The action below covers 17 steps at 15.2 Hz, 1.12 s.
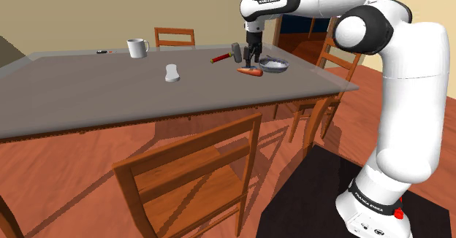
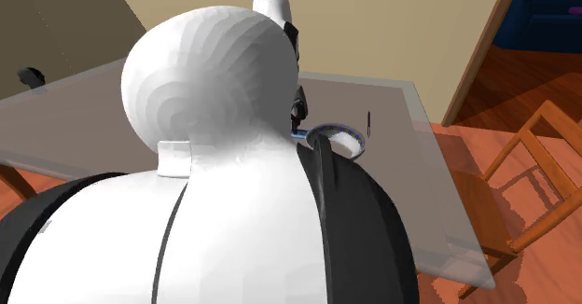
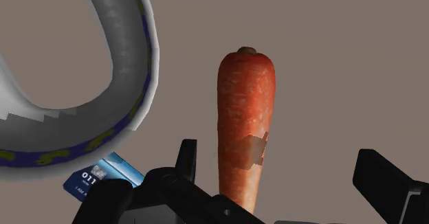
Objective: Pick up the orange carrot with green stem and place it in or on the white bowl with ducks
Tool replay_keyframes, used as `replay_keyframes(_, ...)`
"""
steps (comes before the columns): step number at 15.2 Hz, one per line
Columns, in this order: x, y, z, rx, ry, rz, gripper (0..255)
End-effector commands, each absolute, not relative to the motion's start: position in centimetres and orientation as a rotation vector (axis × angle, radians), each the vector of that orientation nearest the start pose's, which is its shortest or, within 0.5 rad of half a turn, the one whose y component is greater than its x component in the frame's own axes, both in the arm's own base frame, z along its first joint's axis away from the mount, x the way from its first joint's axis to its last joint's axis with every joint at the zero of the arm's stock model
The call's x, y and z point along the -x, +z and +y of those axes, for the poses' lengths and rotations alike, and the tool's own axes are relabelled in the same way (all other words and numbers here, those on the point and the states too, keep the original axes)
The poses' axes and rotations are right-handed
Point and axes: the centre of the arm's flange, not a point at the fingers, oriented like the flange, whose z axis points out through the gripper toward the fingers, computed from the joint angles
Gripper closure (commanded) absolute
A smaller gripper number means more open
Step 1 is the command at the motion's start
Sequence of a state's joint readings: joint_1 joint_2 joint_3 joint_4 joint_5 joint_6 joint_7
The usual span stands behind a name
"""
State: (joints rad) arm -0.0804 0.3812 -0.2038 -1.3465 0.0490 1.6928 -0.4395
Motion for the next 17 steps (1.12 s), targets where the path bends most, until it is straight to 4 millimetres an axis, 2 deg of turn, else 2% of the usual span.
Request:
replay_keyframes(1,-67.2,50.8,-16.7,3.15,0.061,-0.269,0)
replay_keyframes(9,-67.1,46.8,-16.8,3.15,0.061,-0.269,0)
replay_keyframes(16,-67.1,46.8,-16.8,3.15,0.061,-0.269,0)
replay_keyframes(17,-67.1,46.8,-16.8,3.15,0.061,-0.269,255)
